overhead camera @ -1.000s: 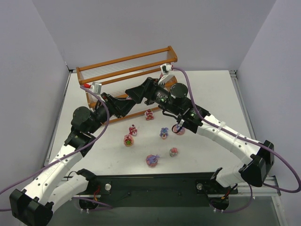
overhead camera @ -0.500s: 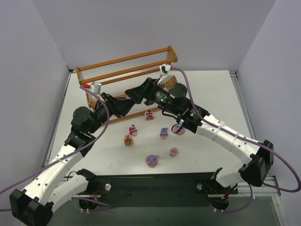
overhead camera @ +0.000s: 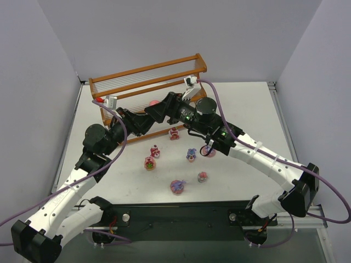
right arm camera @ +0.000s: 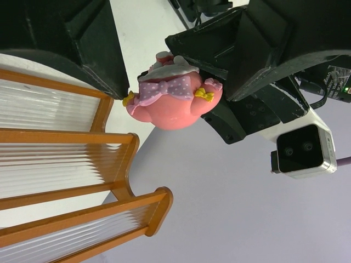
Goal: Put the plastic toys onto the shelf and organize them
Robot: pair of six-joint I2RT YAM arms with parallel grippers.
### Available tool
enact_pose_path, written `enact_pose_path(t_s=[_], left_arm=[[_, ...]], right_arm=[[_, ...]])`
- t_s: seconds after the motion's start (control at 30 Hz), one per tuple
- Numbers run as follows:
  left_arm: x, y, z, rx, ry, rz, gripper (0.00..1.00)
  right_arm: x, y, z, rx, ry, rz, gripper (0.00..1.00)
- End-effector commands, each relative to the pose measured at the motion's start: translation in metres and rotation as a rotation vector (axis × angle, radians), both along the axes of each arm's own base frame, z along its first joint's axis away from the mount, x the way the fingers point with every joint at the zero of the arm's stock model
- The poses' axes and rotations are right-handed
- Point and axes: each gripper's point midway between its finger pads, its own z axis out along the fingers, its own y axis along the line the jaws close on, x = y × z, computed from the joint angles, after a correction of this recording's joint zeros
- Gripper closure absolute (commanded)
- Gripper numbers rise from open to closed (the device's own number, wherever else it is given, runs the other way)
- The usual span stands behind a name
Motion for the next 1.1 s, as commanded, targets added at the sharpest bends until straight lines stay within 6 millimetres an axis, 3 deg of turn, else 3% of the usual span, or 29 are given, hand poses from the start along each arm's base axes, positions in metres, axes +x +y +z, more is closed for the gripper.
enact_pose_path(t_s=[0.0,0.17,0.3,0.37,0.4,0.43,0.5,0.53,0.57,0.63,0.7,0.8,0.87,0.9,1.0,1.03,1.07], left_arm=[[-0.005,0.005,0.03,-0.05,-0.086,0.011,1.0],[-0.005,0.004,0.028,-0.047,-0.08,0.007,1.0],[-0.004,0.003,0.025,-0.037,-0.069,0.004,0.99],[-0.004,0.003,0.021,-0.029,-0.057,0.005,0.79],[-0.005,0.004,0.02,-0.027,-0.055,0.008,0.48],[-0.005,0.004,0.019,-0.021,-0.052,0.009,0.36],[-0.005,0.01,0.017,0.001,-0.037,0.041,0.16],[-0.005,0.012,0.009,0.034,-0.017,0.052,0.13],[-0.009,0.017,0.013,0.041,-0.028,0.064,0.09],[-0.01,0.028,0.001,0.103,-0.001,0.111,0.07],[-0.02,0.044,0.006,0.133,-0.036,0.165,0.06],[-0.027,0.077,-0.011,0.223,0.011,0.303,0.05],[-0.035,0.092,-0.007,0.257,-0.006,0.349,0.05],[-0.036,0.099,-0.016,0.295,0.022,0.372,0.05],[-0.042,0.122,-0.012,0.33,0.043,0.468,0.05],[-0.044,0.129,-0.01,0.331,0.044,0.496,0.05],[-0.046,0.131,-0.01,0.332,0.046,0.504,0.05]], right_arm=[[-0.001,0.002,0.032,0.058,-0.06,0.0,0.4],[0.0,0.003,0.033,0.053,-0.054,-0.006,0.66],[0.005,0.004,0.031,0.036,-0.049,-0.022,0.8],[0.008,0.004,0.03,0.023,-0.052,-0.036,0.83],[0.009,0.004,0.03,0.019,-0.054,-0.037,0.83],[0.01,0.004,0.031,0.013,-0.063,-0.041,0.84],[0.017,0.0,0.028,-0.019,-0.087,-0.077,0.85],[0.021,-0.002,0.026,-0.037,-0.094,-0.094,0.85],[0.027,-0.004,0.023,-0.059,-0.103,-0.124,0.85],[0.037,-0.011,0.014,-0.127,-0.133,-0.173,0.85],[0.048,-0.015,-0.003,-0.199,-0.156,-0.212,0.85],[0.062,-0.02,-0.027,-0.297,-0.193,-0.264,0.85],[0.071,-0.023,-0.036,-0.326,-0.216,-0.299,0.85],[0.075,-0.024,-0.044,-0.365,-0.235,-0.31,0.84],[0.086,-0.027,-0.054,-0.412,-0.277,-0.35,0.82],[0.089,-0.027,-0.067,-0.44,-0.278,-0.355,0.82],[0.093,-0.027,-0.065,-0.43,-0.299,-0.371,0.81]])
